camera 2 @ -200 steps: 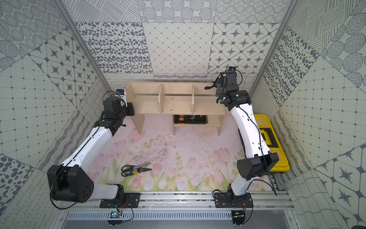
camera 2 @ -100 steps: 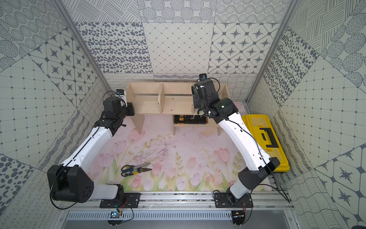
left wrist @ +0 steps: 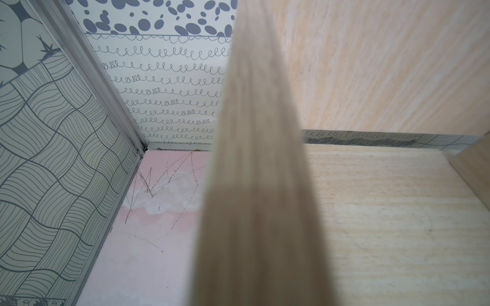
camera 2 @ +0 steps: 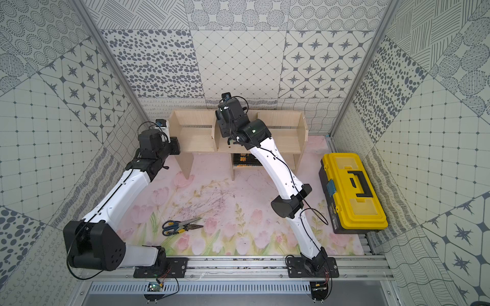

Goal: Wipe the bookshelf clean with a cloth
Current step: Wipe the dust from the shelf, then place the cleaning item at the center of the board.

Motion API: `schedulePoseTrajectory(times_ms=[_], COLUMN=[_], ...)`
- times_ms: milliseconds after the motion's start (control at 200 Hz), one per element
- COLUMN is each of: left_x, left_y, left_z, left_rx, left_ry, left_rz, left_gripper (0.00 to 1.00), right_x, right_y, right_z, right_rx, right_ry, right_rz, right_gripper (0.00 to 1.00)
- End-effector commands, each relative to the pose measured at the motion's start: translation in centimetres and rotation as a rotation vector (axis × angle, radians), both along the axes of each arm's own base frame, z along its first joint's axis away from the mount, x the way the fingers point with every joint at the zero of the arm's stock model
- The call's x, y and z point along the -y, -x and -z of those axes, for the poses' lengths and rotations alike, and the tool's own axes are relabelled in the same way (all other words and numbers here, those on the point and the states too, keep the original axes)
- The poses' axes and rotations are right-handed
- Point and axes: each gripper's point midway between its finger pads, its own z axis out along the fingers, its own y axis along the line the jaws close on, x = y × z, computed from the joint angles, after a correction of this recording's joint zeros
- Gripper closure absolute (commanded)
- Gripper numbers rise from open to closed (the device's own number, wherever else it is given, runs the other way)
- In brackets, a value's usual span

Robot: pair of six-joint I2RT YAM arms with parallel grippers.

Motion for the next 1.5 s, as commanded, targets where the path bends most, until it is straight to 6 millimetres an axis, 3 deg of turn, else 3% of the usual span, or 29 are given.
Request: schedulePoseTrajectory(times_ms=[0, 135, 290, 450, 550, 625, 750, 865, 955, 985, 1010, 1020, 1030, 1091, 1166, 1181, 1191, 1206, 1286, 1386, 1496], left_x=[1.8, 1.8, 1.9, 2.2, 2.6, 2.8, 3.6, 3.3, 1.7, 1.4, 1.1, 1.0, 0.8, 0.4, -0.3, -0.4, -0.4, -0.4, -0.5, -0.1, 2.6], left_y=[-0.3, -0.2, -0.3, -0.6, -0.6, -0.7, -0.7, -0.3, 0.7, 1.2, 1.5, 1.6, 1.7, 2.4, 3.3, 3.5, 3.6, 3.9, 5.2, 7.3, 10.1], left_z=[-0.7, -0.9, -0.6, 0.9, 1.6, 2.0, 2.5, 3.4, 3.9, 3.7, 3.5, 3.4, 3.2, 2.0, 0.0, -0.5, -0.7, -1.1, -3.0, -4.3, -4.5], left_rx=[0.039, 0.043, 0.036, -0.004, -0.019, -0.027, -0.037, -0.087, -0.102, -0.091, -0.079, -0.074, -0.070, -0.047, -0.023, -0.019, -0.018, -0.012, 0.006, 0.017, 0.015], left_ry=[0.176, 0.181, 0.188, 0.184, 0.147, 0.141, 0.119, 0.112, 0.104, 0.104, 0.105, 0.105, 0.105, 0.101, 0.100, 0.101, 0.101, 0.104, 0.130, 0.195, 0.268], left_rz=[-0.010, -0.011, -0.013, -0.039, -0.051, -0.048, -0.036, -0.069, -0.160, -0.180, -0.193, -0.199, -0.203, -0.222, -0.253, -0.256, -0.258, -0.259, -0.255, -0.228, -0.060], left_gripper=[1.00, 1.00, 1.00, 1.00, 1.00, 1.00, 1.00, 1.00, 0.57, 0.45, 0.23, 0.08, 0.03, 0.01, 0.01, 0.01, 0.01, 0.01, 0.01, 0.01, 0.01], right_x=[-0.3, -0.8, 1.5, 1.9, 3.9, 5.7, 7.9, 9.2, 8.3, 7.7, 7.3, 7.0, 6.9, 6.2, 5.9, 6.0, 6.0, 6.2, 7.6, 10.7, 14.5], right_y=[1.3, 2.3, 3.6, 8.6, 12.2, 14.4, 17.9, 19.6, 20.7, 21.0, 21.2, 21.3, 21.4, 21.6, 21.4, 21.3, 21.2, 21.1, 20.1, 18.8, 18.4], right_z=[0.9, 5.3, 9.1, 7.1, 5.1, 5.6, 9.0, 14.7, 19.1, 20.4, 21.4, 21.8, 22.2, 24.1, 25.3, 25.3, 25.4, 25.4, 25.0, 23.5, 20.3], right_rx=[-0.040, -0.119, -0.188, -0.097, -0.039, -0.046, -0.074, -0.188, -0.282, -0.311, -0.334, -0.341, -0.351, -0.388, -0.403, -0.401, -0.399, -0.397, -0.380, -0.347, -0.247], right_ry=[0.015, 0.066, 0.023, 0.005, -0.005, -0.040, -0.116, -0.139, -0.177, -0.196, -0.212, -0.221, -0.225, -0.244, -0.240, -0.238, -0.236, -0.235, -0.253, -0.305, -0.338], right_rz=[-0.014, -0.012, 0.020, -0.072, -0.065, -0.060, -0.072, -0.043, -0.075, -0.089, -0.102, -0.109, -0.112, -0.123, -0.118, -0.112, -0.110, -0.105, -0.068, 0.003, 0.056], right_gripper=[1.00, 1.00, 1.00, 1.00, 1.00, 1.00, 1.00, 1.00, 1.00, 0.95, 0.89, 0.86, 0.83, 0.59, 0.42, 0.29, 0.12, 0.04, 0.03, 0.03, 0.03])
